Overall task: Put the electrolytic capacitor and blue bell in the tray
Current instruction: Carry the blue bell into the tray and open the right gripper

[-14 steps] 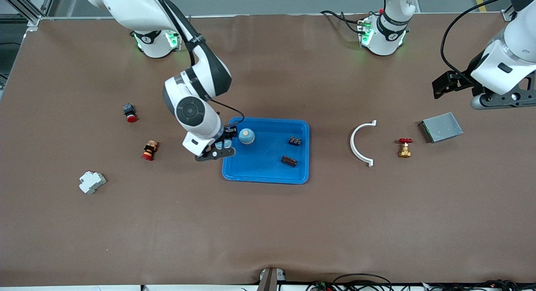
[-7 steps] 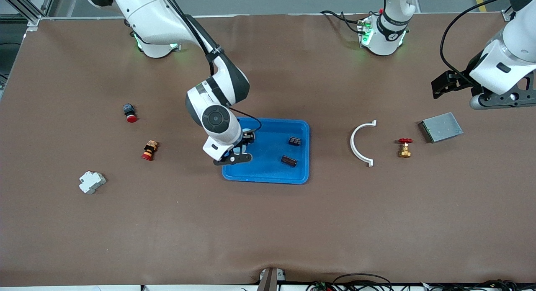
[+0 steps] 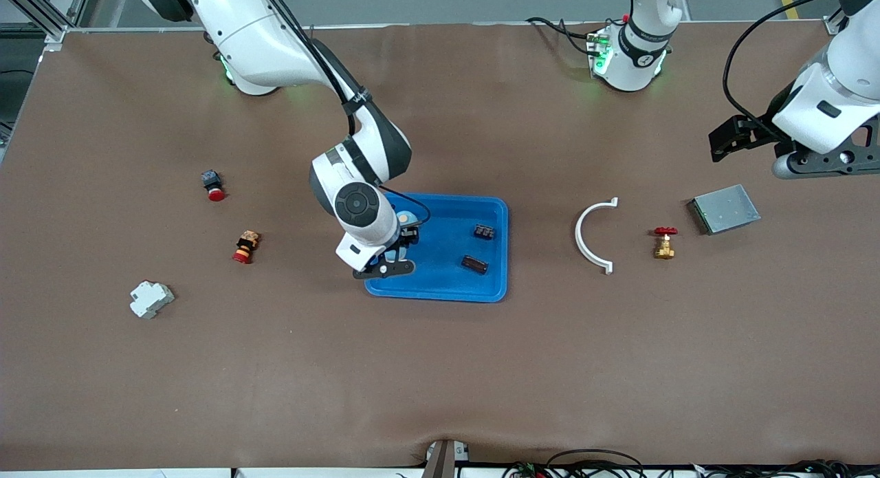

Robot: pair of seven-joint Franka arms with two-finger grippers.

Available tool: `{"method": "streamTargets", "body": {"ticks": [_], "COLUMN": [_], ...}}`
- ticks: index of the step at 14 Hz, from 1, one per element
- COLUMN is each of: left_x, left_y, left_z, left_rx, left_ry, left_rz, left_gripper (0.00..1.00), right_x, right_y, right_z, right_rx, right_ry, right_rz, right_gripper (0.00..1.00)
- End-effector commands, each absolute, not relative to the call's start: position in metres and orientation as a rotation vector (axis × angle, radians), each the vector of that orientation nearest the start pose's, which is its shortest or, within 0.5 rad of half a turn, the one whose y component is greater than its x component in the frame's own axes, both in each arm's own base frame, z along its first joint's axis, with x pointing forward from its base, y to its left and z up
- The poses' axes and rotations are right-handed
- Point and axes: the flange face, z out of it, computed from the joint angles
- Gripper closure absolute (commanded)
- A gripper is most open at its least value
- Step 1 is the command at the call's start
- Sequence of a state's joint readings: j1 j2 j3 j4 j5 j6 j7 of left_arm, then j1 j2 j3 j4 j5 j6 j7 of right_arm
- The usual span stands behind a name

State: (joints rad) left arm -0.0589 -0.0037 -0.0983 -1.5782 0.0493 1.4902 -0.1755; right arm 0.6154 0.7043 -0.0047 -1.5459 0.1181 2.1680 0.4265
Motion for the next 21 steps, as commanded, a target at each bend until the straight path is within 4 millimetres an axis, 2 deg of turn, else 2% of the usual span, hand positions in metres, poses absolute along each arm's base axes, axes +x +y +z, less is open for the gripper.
{"method": "streamTargets", "body": {"ticks": [1, 5, 10, 14, 15, 16, 18, 21], "left_x": [0.541, 0.541, 0.541, 0.54, 0.54, 0.54, 0.54, 0.54], "left_y": [-0.079, -0.081, -0.082, -0.083, -0.083, -0.082, -0.082, -0.082], "left_z": [0.619, 0.619, 0.619, 0.618, 0.618, 0.619, 0.618, 0.618], "left_rx": [-3.084, -3.085, -3.083, -3.082, -3.082, -3.083, -3.083, -3.085], "left_ry": [0.004, 0.009, 0.006, 0.013, 0.013, 0.013, 0.011, 0.007], "left_rz": [0.111, 0.114, 0.118, 0.12, 0.123, 0.118, 0.12, 0.123], "left_gripper": [0.0, 0.0, 0.0, 0.0, 0.0, 0.0, 0.0, 0.0], "right_x": [0.575, 0.578, 0.577, 0.576, 0.576, 0.576, 0.575, 0.576], "right_y": [0.411, 0.408, 0.409, 0.409, 0.409, 0.409, 0.41, 0.412], "right_z": [0.223, 0.215, 0.192, 0.186, 0.186, 0.186, 0.187, 0.193], "right_rx": [-3.086, -3.089, -3.092, -3.093, -3.093, -3.093, -3.091, -3.084], "right_ry": [-0.151, -0.151, -0.14, -0.144, -0.144, -0.144, -0.145, -0.14], "right_rz": [0.166, 0.165, 0.164, 0.165, 0.165, 0.165, 0.164, 0.16], "right_gripper": [0.88, 0.88, 0.87, 0.83, 0.76, 0.64, 0.0, 0.0]}}
